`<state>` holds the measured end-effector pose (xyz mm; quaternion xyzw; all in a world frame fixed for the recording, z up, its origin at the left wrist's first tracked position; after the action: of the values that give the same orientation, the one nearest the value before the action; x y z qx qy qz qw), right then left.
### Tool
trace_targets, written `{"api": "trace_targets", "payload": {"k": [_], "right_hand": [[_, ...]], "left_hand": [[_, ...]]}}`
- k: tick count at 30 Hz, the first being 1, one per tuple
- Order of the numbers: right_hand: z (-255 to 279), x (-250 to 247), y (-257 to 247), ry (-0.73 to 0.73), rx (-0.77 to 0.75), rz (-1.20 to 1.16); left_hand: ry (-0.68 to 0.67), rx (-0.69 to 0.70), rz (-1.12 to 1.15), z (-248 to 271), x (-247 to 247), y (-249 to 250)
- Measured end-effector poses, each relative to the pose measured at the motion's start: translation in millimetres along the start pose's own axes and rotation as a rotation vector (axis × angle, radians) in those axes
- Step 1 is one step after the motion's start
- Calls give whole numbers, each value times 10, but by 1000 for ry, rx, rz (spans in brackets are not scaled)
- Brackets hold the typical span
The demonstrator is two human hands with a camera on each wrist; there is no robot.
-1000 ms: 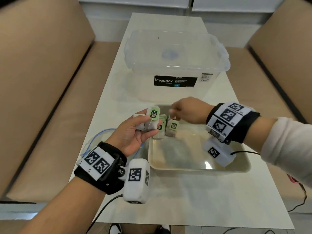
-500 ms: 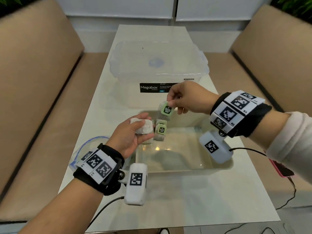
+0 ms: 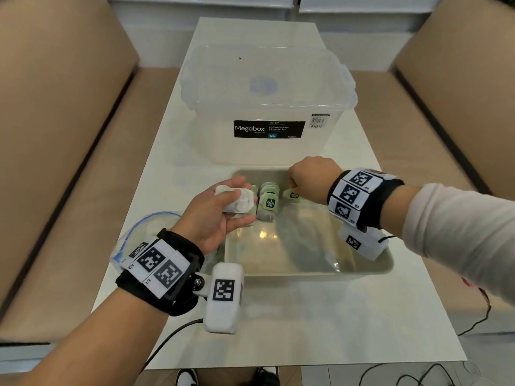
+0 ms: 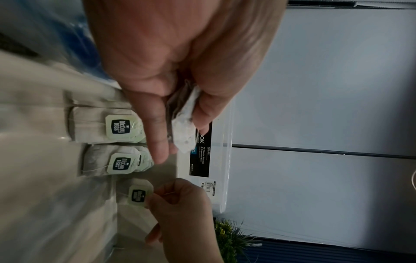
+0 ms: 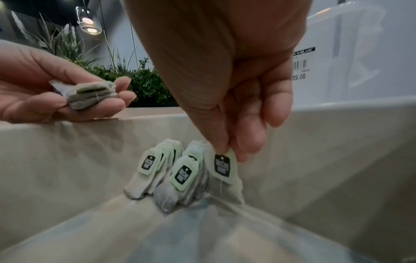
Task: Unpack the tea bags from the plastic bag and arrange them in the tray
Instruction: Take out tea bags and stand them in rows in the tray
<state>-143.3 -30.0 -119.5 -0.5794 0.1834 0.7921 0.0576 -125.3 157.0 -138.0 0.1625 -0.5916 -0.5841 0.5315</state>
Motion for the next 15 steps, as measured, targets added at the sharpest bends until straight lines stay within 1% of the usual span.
{"api": "trace_targets", "payload": {"k": [4, 10, 12, 15], "right_hand": [[-26, 14, -47, 38, 15, 58], [34, -30, -31, 34, 16, 63], [70, -113, 35, 50, 3, -28], [120, -275, 223, 17, -23, -324]], "left_hand": [[-11, 1, 7, -1, 2, -5], [-21, 4, -14, 1, 3, -1], [-34, 4, -40, 0, -5, 5], [-72, 3, -96, 1, 3, 15]]}}
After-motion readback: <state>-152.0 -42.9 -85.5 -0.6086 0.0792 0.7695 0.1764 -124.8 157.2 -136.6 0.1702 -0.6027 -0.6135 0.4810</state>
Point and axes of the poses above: each hand's wrist, its own z-axis away from the middle knuckle, its own x-axis out of the palm, y = z × x, the point moved 4 cm from there along -z, towards the middle knuckle, and after that the axes turned 11 degrees about x, right-handed, at the moved point
